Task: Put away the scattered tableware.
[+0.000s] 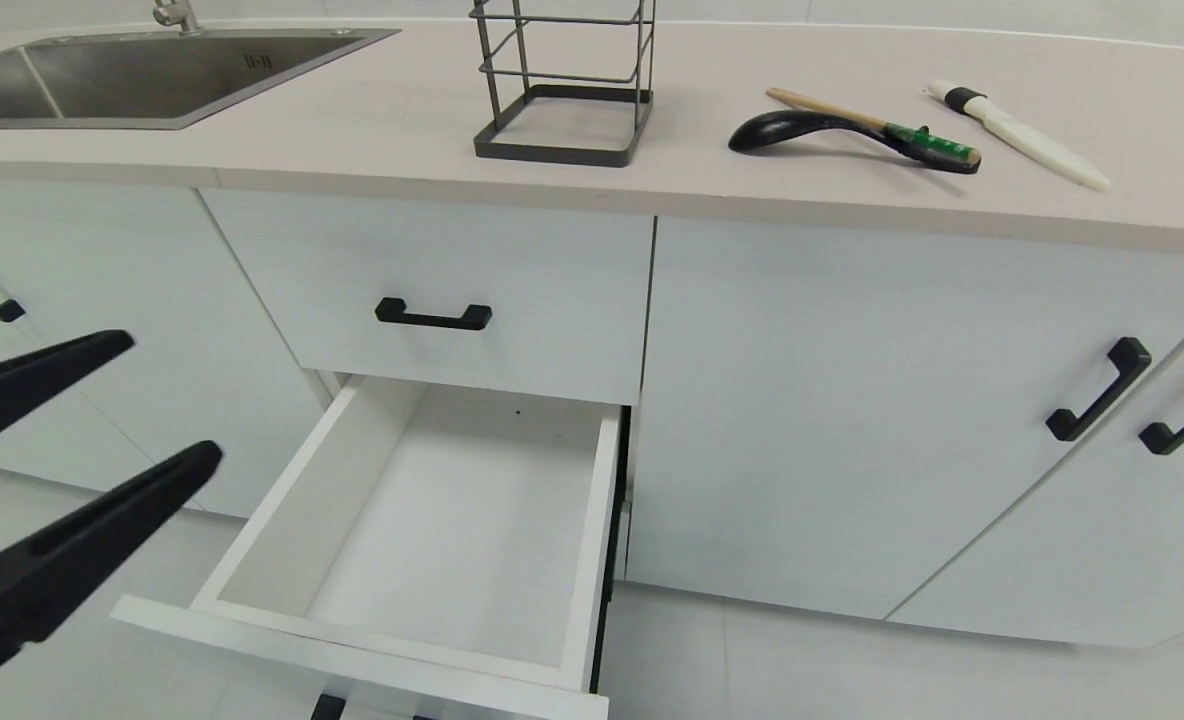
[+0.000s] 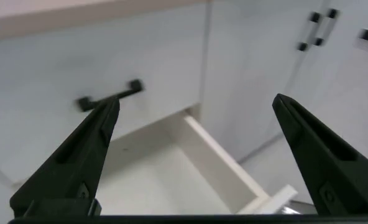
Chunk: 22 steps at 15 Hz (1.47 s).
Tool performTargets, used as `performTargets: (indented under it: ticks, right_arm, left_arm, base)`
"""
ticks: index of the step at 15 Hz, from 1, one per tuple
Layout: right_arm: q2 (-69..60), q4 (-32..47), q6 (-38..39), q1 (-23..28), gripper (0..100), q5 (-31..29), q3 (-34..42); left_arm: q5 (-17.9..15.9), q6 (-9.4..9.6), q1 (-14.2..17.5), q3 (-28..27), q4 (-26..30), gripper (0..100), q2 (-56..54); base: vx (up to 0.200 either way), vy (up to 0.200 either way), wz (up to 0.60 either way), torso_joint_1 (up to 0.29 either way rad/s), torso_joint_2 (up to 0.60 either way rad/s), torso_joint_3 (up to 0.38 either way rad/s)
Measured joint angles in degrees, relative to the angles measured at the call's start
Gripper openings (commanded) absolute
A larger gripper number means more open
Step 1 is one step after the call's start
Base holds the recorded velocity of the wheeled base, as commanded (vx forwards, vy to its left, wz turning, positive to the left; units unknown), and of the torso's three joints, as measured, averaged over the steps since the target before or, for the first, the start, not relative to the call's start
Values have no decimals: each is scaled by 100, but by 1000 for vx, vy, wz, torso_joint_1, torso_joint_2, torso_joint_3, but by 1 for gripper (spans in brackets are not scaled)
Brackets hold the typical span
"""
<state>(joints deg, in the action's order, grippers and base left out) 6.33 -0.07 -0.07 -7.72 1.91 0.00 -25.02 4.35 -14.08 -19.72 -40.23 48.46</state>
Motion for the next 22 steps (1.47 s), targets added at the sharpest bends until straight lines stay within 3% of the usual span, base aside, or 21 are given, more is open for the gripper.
performTargets:
  ticks: [4,6,9,10,12,14,15,17,22]
  right_arm:
    - [0,0,0,0,0,0,0]
    - [0,0,0,0,0,0,0]
    - [0,0,0,-2,0,0,0]
    - [0,0,0,0,0,0,0]
    - [0,0,0,0,0,0,0]
    - [0,0,0,1,0,0,0]
    - [0,2,0,-2,0,0,0]
    - [0,0,0,-2,0,0,0]
    - [0,0,0,-2,0,0,0]
  left_arm:
    - [63,-110,942,1113,444,100,-1693]
    - [93,-269,1246,1576,1445,100,-2625]
    - [189,-364,1387,1847,3613,100,-4006]
    - [356,-357,1401,1885,3767,100,-4287]
    - [1002,-367,1410,1937,3736,100,-4620]
    - [2013,-327,1413,1952,3901,100,-4769]
    - [2302,-305,1415,1957,4023,100,-4806]
    - [2141,-310,1415,1963,4018,100,-4846]
    - [2135,-371,1415,1972,4016,100,-4857]
  base:
    - [0,0,0,0,0,0]
    - [0,0,0,0,0,0]
    - [0,0,0,0,0,0]
    - [0,0,0,0,0,0]
    - [0,0,0,0,0,0]
    - [0,0,0,0,0,0]
    - [0,0,0,0,0,0]
    - [0,0,0,0,0,0]
    - [0,-40,0,0,0,0]
